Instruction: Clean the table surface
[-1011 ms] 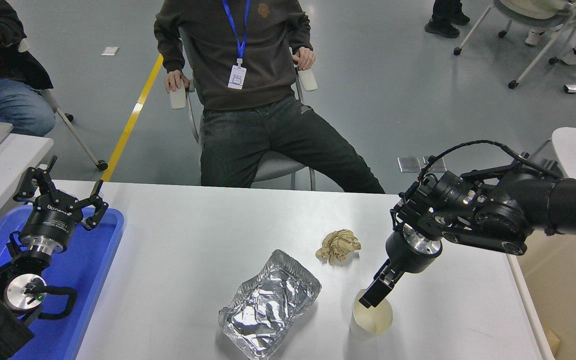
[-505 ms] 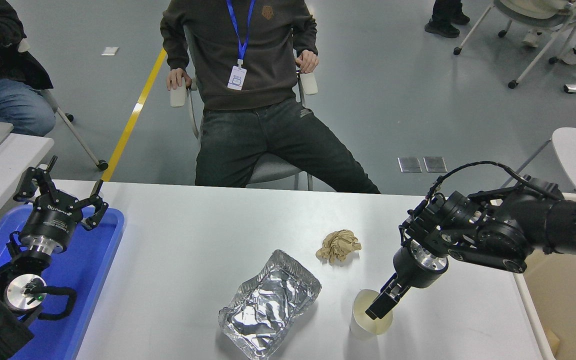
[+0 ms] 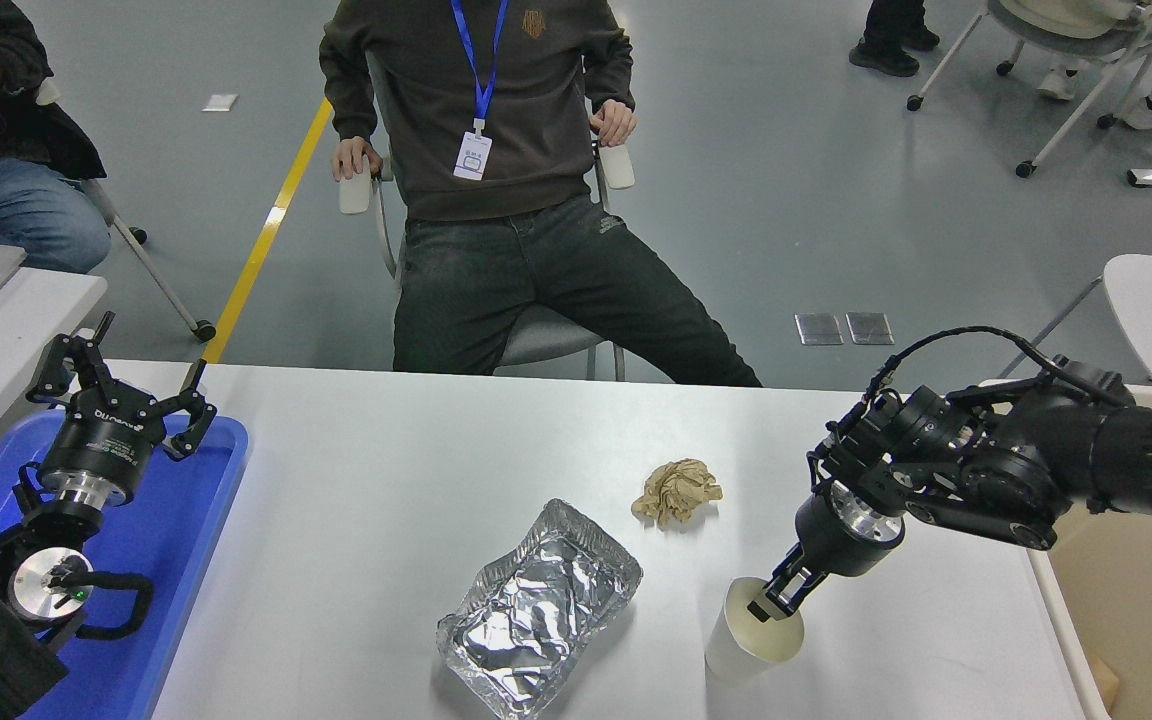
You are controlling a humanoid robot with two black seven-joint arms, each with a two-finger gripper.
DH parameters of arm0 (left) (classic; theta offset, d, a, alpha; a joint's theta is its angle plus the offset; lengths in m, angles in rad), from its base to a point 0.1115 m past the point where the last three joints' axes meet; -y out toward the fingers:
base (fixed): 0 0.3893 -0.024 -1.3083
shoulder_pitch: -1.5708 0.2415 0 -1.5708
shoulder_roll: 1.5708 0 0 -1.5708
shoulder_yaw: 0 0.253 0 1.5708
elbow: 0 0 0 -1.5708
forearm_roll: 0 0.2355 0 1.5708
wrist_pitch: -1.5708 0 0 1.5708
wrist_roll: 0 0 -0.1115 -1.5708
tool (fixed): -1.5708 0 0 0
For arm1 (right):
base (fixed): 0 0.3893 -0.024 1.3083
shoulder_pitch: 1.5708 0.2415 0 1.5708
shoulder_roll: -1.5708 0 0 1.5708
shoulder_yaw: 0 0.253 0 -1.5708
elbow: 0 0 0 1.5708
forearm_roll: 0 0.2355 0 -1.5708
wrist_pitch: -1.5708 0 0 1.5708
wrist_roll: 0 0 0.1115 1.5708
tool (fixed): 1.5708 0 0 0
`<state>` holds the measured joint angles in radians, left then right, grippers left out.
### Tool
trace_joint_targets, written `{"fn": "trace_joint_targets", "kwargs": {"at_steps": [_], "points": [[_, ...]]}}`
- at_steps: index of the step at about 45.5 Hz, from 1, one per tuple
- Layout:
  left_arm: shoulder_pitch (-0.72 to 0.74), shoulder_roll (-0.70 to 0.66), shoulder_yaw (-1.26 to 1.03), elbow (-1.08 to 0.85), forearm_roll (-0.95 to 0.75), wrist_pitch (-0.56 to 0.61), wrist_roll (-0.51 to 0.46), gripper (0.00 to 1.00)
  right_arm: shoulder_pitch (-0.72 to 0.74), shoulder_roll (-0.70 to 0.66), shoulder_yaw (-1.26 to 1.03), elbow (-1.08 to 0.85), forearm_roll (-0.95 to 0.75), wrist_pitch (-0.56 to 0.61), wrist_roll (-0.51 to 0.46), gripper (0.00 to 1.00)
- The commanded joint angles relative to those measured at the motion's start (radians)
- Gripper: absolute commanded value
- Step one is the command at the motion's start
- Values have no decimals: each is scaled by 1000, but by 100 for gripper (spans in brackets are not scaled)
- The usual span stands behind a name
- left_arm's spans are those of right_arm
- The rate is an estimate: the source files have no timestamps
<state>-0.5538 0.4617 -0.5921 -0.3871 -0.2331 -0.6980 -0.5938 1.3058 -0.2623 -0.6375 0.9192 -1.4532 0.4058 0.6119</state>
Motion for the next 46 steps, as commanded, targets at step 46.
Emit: {"fn": "trace_joint_targets", "kwargs": {"at_steps": [46], "points": [[0, 0, 0, -1, 0, 0, 0, 100, 208, -55, 176, 18, 304, -1, 187, 0]]}}
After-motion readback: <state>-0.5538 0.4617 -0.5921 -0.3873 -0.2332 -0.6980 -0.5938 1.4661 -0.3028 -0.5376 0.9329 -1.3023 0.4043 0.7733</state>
